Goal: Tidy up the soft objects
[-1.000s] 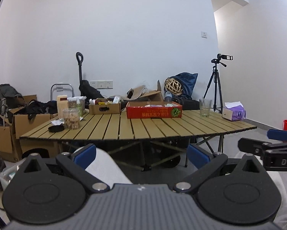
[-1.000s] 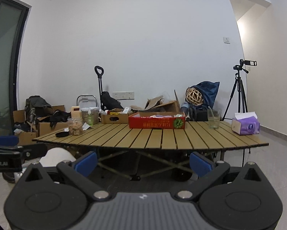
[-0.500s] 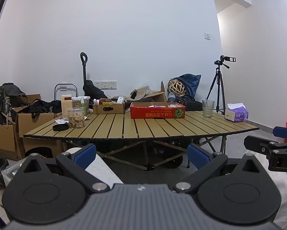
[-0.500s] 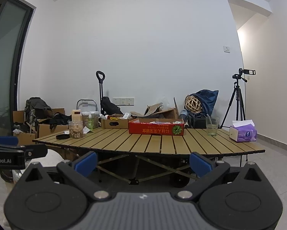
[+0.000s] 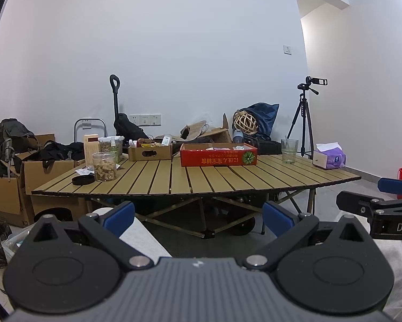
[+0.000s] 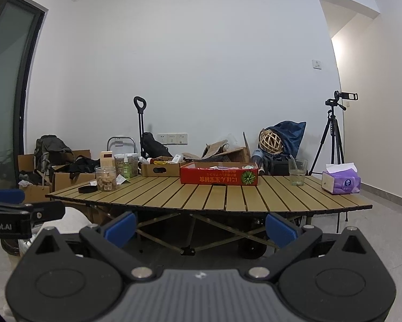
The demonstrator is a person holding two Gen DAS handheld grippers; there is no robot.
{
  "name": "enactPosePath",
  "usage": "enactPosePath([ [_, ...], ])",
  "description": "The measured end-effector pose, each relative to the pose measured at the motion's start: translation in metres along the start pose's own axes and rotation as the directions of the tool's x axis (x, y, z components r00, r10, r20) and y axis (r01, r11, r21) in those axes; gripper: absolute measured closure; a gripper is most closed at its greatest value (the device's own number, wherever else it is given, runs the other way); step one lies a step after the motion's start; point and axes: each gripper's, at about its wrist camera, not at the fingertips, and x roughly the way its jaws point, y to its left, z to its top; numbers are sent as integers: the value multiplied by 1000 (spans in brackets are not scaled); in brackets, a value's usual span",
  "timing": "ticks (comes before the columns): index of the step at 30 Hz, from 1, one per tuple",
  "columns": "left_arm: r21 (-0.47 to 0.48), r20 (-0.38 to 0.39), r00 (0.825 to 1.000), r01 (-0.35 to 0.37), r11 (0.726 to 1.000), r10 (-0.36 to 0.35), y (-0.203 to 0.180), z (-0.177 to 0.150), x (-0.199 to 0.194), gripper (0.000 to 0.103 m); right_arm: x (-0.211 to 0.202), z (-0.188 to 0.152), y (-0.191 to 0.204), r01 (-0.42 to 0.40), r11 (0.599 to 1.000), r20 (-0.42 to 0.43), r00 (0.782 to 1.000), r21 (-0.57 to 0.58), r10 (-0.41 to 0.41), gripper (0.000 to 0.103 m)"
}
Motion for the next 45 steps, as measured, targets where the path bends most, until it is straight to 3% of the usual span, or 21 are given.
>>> enactPosePath([
  [14, 11, 13, 1000, 5, 1000, -5, 1, 1, 1, 0, 0, -1, -3, 0, 1000, 18, 1000, 19, 0, 0],
  [21, 18, 64, 998, 0, 1000, -2, 5, 22, 22, 0, 20, 8, 0, 13, 999, 66, 998, -35, -11, 0],
  [31, 9, 40, 999, 11, 1000, -11, 7, 26, 47, 0, 41, 7, -3, 19, 999, 69, 997, -46, -16, 0],
  [45, 20, 62, 997, 35, 999, -36, 0, 20, 9, 0, 5, 5, -7, 28, 999, 95, 995, -28, -25, 0],
])
